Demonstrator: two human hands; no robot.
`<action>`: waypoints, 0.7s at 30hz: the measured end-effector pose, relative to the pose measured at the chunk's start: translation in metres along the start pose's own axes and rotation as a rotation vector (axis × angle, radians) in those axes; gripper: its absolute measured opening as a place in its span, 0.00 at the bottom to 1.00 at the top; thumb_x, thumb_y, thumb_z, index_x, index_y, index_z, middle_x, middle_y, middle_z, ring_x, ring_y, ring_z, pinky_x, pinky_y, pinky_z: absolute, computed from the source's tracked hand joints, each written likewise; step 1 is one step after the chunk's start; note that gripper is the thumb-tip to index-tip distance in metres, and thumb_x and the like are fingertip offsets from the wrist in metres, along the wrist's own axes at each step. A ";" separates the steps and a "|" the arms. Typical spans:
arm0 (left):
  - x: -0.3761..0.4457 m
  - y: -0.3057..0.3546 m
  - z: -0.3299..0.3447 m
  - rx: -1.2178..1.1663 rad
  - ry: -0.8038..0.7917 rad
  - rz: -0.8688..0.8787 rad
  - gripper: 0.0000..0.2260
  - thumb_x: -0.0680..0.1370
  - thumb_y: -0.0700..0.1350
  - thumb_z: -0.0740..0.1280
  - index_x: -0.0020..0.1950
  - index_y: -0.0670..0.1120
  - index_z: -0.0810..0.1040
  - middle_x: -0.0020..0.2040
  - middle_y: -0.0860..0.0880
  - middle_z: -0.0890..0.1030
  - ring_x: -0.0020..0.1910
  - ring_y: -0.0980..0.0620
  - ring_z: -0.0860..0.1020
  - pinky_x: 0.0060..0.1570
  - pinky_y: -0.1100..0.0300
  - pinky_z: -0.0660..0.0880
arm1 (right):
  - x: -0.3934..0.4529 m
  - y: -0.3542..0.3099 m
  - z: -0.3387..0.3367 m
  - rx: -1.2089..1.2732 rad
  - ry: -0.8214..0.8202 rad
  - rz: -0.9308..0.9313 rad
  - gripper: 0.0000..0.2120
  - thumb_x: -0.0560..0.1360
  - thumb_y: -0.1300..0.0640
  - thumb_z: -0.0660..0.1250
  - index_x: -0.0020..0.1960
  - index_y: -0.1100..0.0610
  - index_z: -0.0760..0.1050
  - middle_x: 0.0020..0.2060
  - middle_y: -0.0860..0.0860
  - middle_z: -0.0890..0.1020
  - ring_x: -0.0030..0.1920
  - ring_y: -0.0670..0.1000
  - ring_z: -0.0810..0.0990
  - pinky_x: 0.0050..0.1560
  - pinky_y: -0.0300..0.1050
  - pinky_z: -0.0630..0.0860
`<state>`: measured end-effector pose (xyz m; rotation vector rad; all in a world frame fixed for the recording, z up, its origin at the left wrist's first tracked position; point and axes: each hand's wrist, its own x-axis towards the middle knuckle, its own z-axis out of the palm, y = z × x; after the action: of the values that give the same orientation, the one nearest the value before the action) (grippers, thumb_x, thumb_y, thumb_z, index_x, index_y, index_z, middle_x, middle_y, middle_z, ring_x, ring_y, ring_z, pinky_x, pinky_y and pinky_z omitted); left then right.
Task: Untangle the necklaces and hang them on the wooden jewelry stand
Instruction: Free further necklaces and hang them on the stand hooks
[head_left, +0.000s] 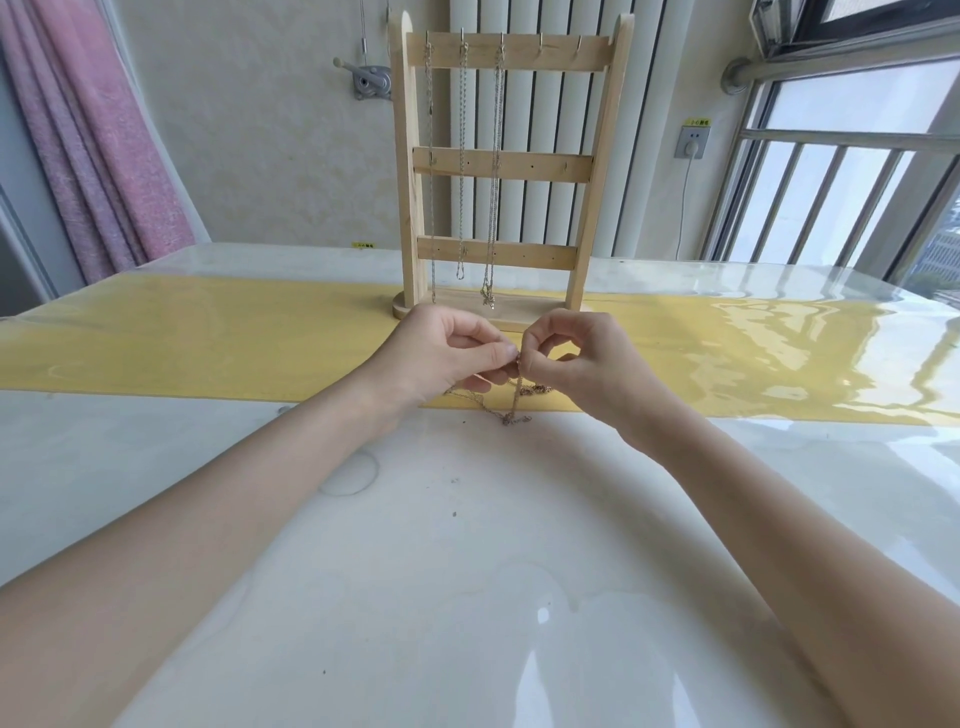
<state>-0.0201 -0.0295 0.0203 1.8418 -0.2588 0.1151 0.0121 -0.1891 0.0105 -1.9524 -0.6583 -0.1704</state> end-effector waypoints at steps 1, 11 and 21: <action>0.000 0.000 -0.001 -0.013 -0.014 -0.022 0.03 0.75 0.38 0.68 0.43 0.42 0.80 0.30 0.53 0.81 0.32 0.60 0.79 0.37 0.68 0.76 | 0.000 0.000 0.000 -0.001 0.000 -0.001 0.03 0.71 0.63 0.68 0.38 0.61 0.77 0.32 0.47 0.78 0.31 0.41 0.74 0.39 0.37 0.72; -0.001 0.004 0.000 -0.057 -0.063 -0.011 0.06 0.76 0.39 0.67 0.39 0.45 0.76 0.30 0.55 0.78 0.31 0.60 0.74 0.37 0.67 0.74 | -0.001 -0.001 -0.003 0.172 -0.115 0.023 0.07 0.75 0.66 0.65 0.39 0.61 0.75 0.31 0.45 0.79 0.35 0.43 0.74 0.38 0.35 0.72; 0.000 0.004 0.006 -0.275 -0.022 -0.090 0.12 0.77 0.38 0.63 0.34 0.48 0.73 0.29 0.54 0.76 0.30 0.58 0.72 0.33 0.68 0.74 | -0.001 0.000 -0.005 0.460 -0.227 0.125 0.09 0.78 0.64 0.63 0.39 0.60 0.72 0.38 0.53 0.73 0.43 0.50 0.71 0.42 0.41 0.70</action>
<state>-0.0211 -0.0367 0.0225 1.5793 -0.1965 -0.0040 0.0124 -0.1938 0.0124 -1.5702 -0.6526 0.2648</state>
